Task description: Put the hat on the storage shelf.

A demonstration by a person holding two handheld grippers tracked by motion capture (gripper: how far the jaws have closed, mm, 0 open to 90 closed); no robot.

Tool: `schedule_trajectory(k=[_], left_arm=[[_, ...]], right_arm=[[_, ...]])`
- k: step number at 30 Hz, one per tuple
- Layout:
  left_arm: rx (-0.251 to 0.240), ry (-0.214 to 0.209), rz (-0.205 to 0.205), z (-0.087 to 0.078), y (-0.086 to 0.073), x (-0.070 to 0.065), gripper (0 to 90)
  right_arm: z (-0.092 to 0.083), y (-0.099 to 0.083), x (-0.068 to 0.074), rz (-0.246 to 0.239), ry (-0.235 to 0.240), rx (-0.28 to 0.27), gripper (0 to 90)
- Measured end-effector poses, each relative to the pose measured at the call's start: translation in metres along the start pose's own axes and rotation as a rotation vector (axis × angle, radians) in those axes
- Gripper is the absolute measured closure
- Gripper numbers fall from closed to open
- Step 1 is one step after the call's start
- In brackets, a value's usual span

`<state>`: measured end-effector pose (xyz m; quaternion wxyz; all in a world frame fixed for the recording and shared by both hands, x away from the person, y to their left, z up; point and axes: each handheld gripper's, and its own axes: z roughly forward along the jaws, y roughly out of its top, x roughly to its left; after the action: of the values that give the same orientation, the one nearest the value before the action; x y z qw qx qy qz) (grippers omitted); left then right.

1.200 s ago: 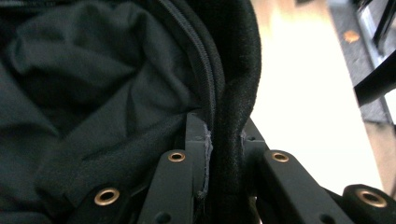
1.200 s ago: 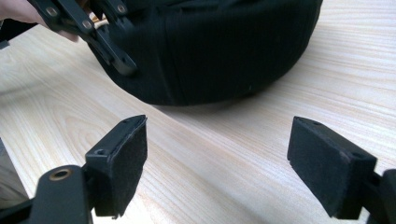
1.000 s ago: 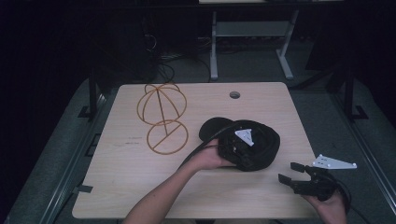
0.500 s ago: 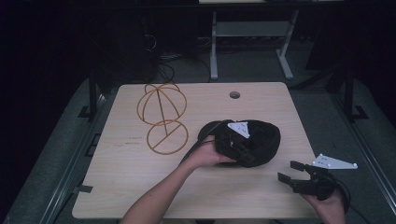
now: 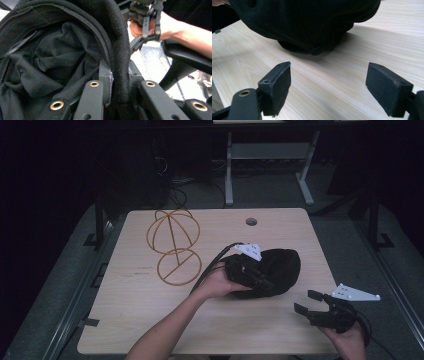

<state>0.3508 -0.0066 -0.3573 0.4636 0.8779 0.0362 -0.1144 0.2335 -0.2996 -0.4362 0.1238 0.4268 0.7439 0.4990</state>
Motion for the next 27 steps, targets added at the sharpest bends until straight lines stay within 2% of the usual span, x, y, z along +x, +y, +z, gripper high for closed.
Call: schedule_trajectory(k=[10,27], left_arm=[[-0.067,-0.018,-0.007,-0.016,0.007,-0.006,78.9],[-0.118,-0.043,0.026,-0.024,0.027,-0.017,78.8]], right_arm=[[0.001,0.004,0.006,-0.02,0.03,-0.047,20.2],[0.005,0.014,0.016,-0.052,0.047,-0.115,20.3]])
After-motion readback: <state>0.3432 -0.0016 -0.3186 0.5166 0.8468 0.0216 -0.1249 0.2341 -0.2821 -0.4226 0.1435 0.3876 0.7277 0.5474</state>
